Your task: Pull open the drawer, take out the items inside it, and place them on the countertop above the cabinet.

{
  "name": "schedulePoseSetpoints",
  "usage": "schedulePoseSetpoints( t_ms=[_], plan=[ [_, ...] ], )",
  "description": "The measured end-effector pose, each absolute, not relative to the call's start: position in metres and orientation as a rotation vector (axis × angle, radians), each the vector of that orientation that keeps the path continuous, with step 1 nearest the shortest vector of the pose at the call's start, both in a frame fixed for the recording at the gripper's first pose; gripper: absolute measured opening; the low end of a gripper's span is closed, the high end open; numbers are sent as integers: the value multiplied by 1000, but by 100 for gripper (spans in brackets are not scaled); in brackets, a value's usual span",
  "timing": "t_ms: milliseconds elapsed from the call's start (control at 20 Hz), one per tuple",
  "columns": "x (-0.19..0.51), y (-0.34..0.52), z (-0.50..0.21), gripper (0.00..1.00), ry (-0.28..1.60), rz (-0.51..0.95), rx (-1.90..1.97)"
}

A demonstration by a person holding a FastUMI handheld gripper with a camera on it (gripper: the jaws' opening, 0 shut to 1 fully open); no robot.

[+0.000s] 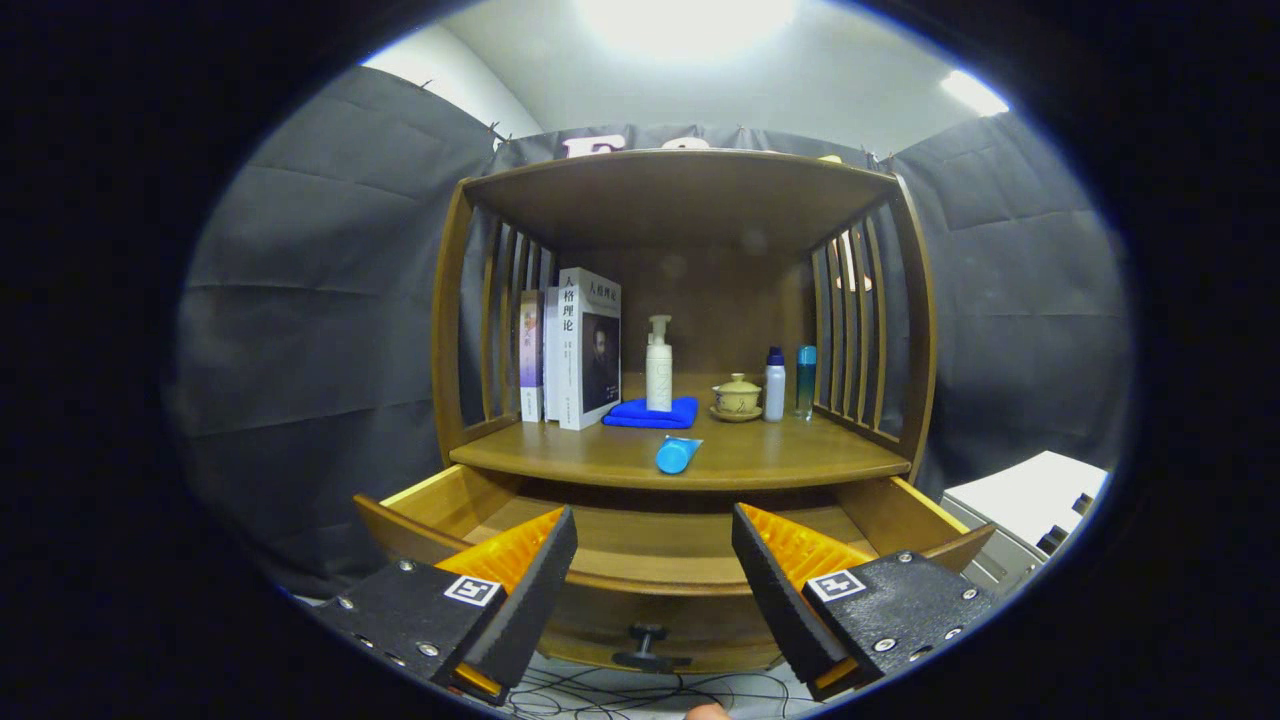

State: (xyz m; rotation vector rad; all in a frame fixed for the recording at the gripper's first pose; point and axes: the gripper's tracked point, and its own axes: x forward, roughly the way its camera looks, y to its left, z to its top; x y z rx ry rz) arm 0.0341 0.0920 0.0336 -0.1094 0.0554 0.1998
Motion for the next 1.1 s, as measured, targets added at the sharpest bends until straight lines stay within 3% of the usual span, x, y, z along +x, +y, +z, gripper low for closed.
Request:
schedulePoseSetpoints(
  t_ms=[550, 1100],
  plan=[
    [-9, 82, -28, 96, 90, 211, -152],
    [13, 63, -80, 95, 199, 147, -189]
  ],
)
